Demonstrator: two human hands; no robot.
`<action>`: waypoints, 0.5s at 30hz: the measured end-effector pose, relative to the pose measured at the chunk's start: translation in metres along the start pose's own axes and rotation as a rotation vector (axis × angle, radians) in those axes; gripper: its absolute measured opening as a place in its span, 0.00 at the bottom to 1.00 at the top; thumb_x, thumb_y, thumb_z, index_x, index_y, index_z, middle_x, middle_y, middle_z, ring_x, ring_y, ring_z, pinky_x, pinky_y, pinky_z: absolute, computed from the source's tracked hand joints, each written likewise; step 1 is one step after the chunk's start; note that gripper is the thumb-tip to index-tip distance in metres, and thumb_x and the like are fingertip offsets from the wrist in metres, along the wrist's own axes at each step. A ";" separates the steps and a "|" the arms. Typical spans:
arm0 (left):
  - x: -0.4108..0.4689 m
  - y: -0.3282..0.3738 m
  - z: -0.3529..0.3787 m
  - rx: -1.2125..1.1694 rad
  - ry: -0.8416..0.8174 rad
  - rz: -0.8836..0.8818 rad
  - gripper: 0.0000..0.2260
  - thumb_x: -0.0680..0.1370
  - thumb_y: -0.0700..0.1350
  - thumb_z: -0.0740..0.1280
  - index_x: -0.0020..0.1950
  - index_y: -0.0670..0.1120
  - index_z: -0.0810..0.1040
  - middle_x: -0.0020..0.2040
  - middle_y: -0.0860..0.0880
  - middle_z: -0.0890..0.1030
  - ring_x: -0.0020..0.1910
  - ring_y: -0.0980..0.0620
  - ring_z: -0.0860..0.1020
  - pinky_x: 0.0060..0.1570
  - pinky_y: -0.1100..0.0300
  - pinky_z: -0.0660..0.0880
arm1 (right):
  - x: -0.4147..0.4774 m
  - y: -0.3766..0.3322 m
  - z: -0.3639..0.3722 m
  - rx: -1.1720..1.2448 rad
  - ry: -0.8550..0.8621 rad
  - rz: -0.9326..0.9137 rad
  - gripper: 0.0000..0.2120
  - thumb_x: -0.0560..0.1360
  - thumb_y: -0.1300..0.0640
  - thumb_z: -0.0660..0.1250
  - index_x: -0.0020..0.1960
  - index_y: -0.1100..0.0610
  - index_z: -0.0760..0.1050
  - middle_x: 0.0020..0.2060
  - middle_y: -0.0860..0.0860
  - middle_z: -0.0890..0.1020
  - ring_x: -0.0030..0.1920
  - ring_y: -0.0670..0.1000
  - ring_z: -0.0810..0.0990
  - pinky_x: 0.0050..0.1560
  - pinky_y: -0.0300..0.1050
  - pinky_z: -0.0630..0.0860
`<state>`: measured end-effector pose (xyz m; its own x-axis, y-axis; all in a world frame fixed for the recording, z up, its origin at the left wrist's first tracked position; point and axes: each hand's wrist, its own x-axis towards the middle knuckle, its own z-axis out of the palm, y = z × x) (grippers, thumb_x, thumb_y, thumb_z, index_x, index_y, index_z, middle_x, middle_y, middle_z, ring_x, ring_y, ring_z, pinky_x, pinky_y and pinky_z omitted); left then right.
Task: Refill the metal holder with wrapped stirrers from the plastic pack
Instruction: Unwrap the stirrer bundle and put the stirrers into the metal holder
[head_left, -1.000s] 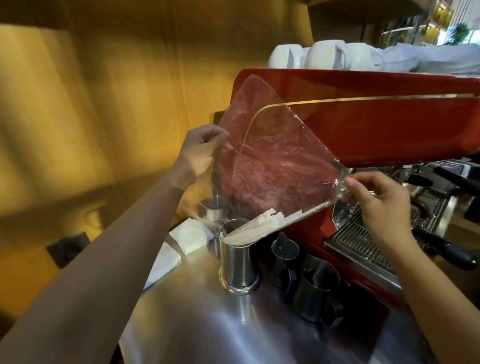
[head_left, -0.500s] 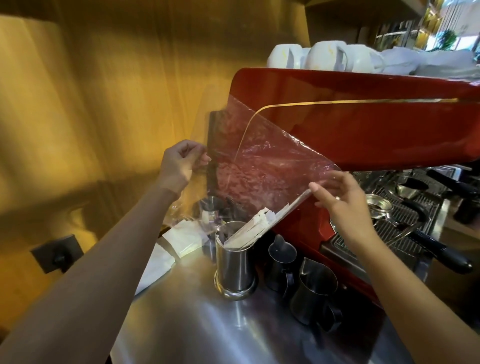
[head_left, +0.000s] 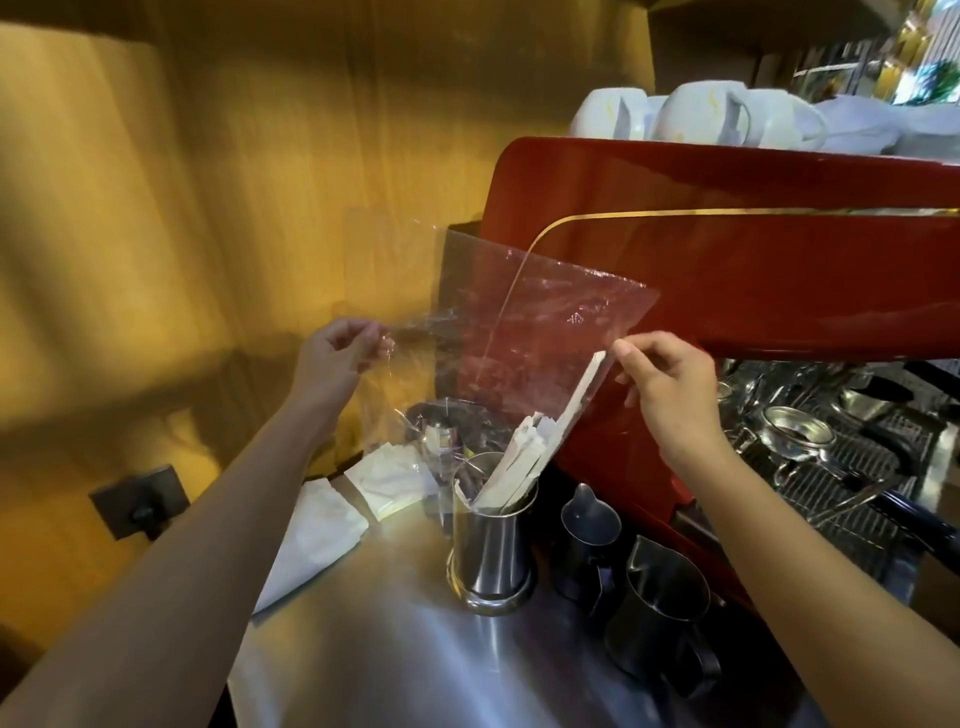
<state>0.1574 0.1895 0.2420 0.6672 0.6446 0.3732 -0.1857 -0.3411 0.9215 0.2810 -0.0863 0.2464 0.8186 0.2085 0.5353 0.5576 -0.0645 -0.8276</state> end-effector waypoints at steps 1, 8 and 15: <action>0.000 -0.001 -0.003 0.007 -0.008 -0.016 0.06 0.77 0.44 0.65 0.42 0.52 0.80 0.41 0.51 0.81 0.44 0.52 0.79 0.52 0.52 0.75 | 0.003 0.001 0.002 -0.039 -0.016 -0.007 0.09 0.75 0.58 0.65 0.37 0.51 0.76 0.32 0.51 0.78 0.22 0.40 0.73 0.24 0.35 0.70; 0.002 -0.008 -0.015 0.074 0.005 -0.048 0.06 0.78 0.43 0.63 0.51 0.44 0.78 0.43 0.49 0.82 0.46 0.52 0.80 0.52 0.55 0.76 | 0.024 -0.001 0.016 -0.157 -0.070 -0.100 0.08 0.76 0.59 0.63 0.38 0.56 0.73 0.38 0.60 0.79 0.25 0.50 0.76 0.26 0.38 0.71; -0.002 -0.014 -0.018 -0.034 -0.105 -0.164 0.10 0.73 0.45 0.69 0.52 0.48 0.75 0.48 0.48 0.82 0.48 0.50 0.80 0.51 0.54 0.75 | 0.037 -0.003 0.025 -0.060 -0.037 -0.135 0.06 0.76 0.58 0.61 0.41 0.58 0.72 0.37 0.61 0.78 0.21 0.44 0.75 0.22 0.37 0.71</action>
<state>0.1460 0.2049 0.2308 0.7615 0.6144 0.2063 -0.0917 -0.2130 0.9727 0.3061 -0.0544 0.2640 0.7303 0.2550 0.6337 0.6707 -0.0916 -0.7361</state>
